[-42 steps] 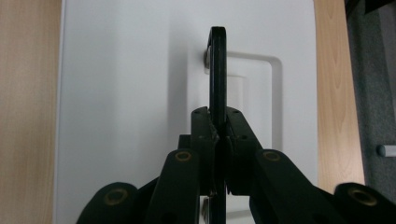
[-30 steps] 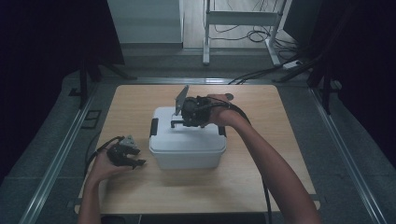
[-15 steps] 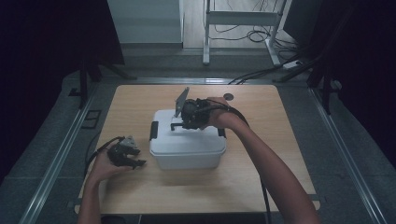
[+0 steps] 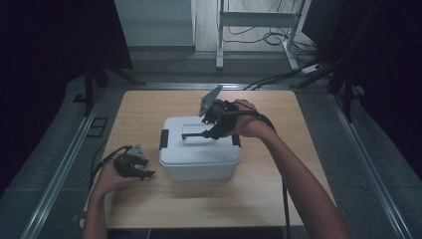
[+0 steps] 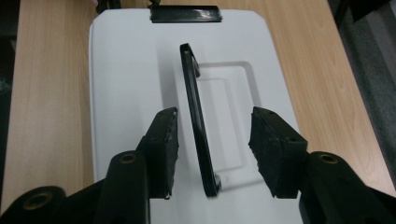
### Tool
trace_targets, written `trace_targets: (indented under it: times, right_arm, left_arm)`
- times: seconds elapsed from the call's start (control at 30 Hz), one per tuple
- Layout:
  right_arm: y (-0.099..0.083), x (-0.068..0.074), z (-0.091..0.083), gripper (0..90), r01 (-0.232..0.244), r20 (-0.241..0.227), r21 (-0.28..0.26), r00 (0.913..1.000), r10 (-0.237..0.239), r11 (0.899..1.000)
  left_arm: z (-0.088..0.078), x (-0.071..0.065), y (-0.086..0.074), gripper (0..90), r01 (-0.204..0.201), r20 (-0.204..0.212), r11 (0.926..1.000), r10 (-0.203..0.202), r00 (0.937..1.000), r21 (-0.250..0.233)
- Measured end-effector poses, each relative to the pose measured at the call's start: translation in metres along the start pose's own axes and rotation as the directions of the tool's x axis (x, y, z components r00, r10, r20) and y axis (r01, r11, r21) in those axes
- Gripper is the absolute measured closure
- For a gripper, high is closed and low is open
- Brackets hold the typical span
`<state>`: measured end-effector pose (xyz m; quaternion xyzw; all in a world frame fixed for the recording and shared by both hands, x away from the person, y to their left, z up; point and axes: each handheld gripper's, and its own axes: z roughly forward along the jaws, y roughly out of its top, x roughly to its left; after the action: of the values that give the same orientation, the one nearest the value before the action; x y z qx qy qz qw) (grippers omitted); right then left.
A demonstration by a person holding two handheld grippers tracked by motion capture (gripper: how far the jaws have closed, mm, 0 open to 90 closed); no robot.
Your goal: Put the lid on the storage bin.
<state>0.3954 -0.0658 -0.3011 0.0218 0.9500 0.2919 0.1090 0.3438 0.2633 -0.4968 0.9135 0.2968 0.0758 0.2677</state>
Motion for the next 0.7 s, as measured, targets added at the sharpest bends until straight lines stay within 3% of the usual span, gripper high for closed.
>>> trace_targets:
  times: [0.13, 0.33, 0.5, 0.7]
  right_arm:
    - [-0.013, -0.002, -0.016, 48.7, -0.053, 0.031, -0.025, 0.9981, 0.054, 0.998]
    - [-0.037, -0.006, -0.033, 46.9, -0.126, 0.071, -0.085, 0.9886, 0.132, 0.988]
    - [-0.071, -0.008, -0.044, 46.4, -0.205, 0.106, -0.151, 0.9691, 0.222, 0.967]
    - [-0.108, -0.007, -0.048, 46.1, -0.266, 0.130, -0.218, 0.9456, 0.298, 0.939]
  left_arm:
    - [-0.001, 0.000, 0.000, 43.0, -0.001, -0.003, 1.0000, 0.001, 1.0000, 0.000]
    - [-0.002, -0.001, -0.001, 43.0, 0.006, -0.004, 0.9999, -0.006, 1.0000, -0.009]
    - [-0.003, -0.001, -0.001, 42.9, 0.008, -0.007, 0.9998, -0.008, 0.9999, -0.018]
    - [-0.003, -0.002, -0.001, 42.9, 0.016, -0.013, 0.9994, -0.016, 0.9998, -0.030]
